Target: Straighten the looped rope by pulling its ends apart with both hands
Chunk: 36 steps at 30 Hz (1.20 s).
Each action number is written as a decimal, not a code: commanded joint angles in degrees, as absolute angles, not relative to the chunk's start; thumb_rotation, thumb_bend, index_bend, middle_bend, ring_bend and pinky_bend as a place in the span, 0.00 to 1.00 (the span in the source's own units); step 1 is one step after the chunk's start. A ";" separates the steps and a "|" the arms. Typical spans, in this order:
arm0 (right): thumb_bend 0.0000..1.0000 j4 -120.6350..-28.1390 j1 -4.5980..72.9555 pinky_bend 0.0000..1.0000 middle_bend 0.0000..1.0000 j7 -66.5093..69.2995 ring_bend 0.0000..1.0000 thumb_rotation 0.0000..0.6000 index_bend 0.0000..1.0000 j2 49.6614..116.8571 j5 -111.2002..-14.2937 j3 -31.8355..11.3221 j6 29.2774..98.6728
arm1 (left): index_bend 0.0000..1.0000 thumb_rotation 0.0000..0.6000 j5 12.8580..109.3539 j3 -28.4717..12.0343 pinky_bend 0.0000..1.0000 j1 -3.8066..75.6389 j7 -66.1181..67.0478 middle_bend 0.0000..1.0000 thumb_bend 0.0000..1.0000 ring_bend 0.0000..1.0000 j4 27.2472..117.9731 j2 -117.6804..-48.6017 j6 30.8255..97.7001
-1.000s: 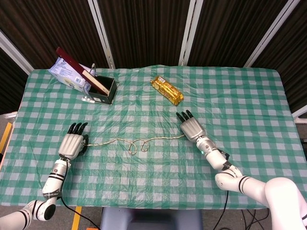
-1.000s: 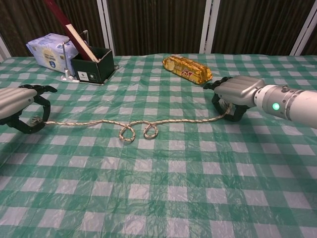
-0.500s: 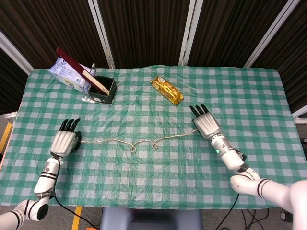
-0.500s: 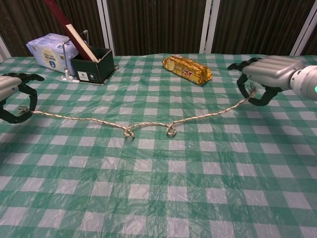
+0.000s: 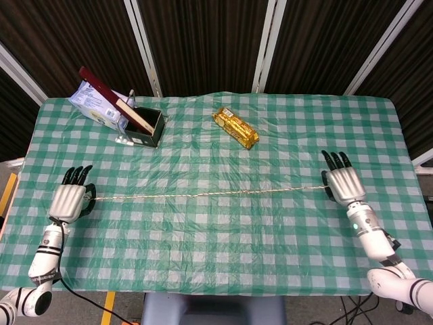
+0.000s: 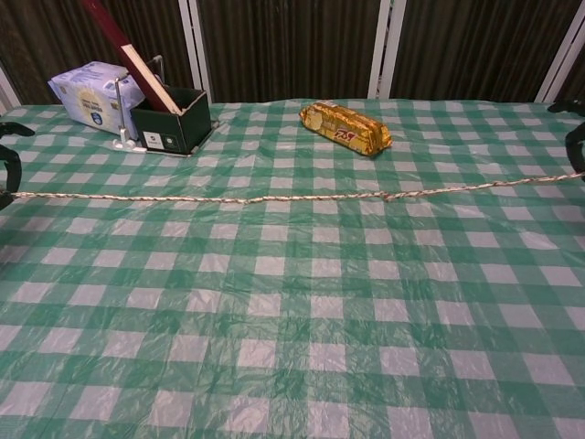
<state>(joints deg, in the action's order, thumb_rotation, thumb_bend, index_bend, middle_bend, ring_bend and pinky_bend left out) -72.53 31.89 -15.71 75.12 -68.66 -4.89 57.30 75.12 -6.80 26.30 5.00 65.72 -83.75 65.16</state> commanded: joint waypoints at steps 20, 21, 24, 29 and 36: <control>0.53 -67.39 26.28 0.00 0.00 -9.96 0.00 1.00 0.75 75.46 -70.00 -2.42 56.31 | 0.63 1.00 75.96 -5.64 0.06 26.98 0.58 0.05 0.45 0.00 59.77 -87.74 61.30; 0.53 -66.68 26.32 0.00 0.00 -9.67 0.00 1.00 0.75 76.04 -70.04 -2.40 55.84 | 0.63 1.00 76.04 -5.55 0.06 27.05 0.30 0.05 0.45 0.00 59.21 -88.08 61.06; 0.53 -64.83 26.51 0.00 0.00 -9.00 0.00 1.00 0.75 77.50 -70.34 -2.35 54.71 | 0.61 1.00 76.20 -5.14 0.06 27.11 -0.79 0.05 0.45 0.00 57.50 -88.82 60.10; 0.53 -62.38 26.88 0.00 0.00 -8.44 0.00 1.00 0.73 79.41 -71.12 -2.29 53.50 | 0.52 1.00 76.11 -4.73 0.06 27.10 -1.91 0.05 0.45 0.00 55.29 -89.75 58.70; 0.53 -59.51 26.98 0.00 0.00 -9.23 0.00 1.00 0.39 81.78 -72.24 -2.18 53.30 | 0.28 1.00 75.35 -4.42 0.07 27.26 -1.77 0.03 0.45 0.00 56.71 -88.87 56.09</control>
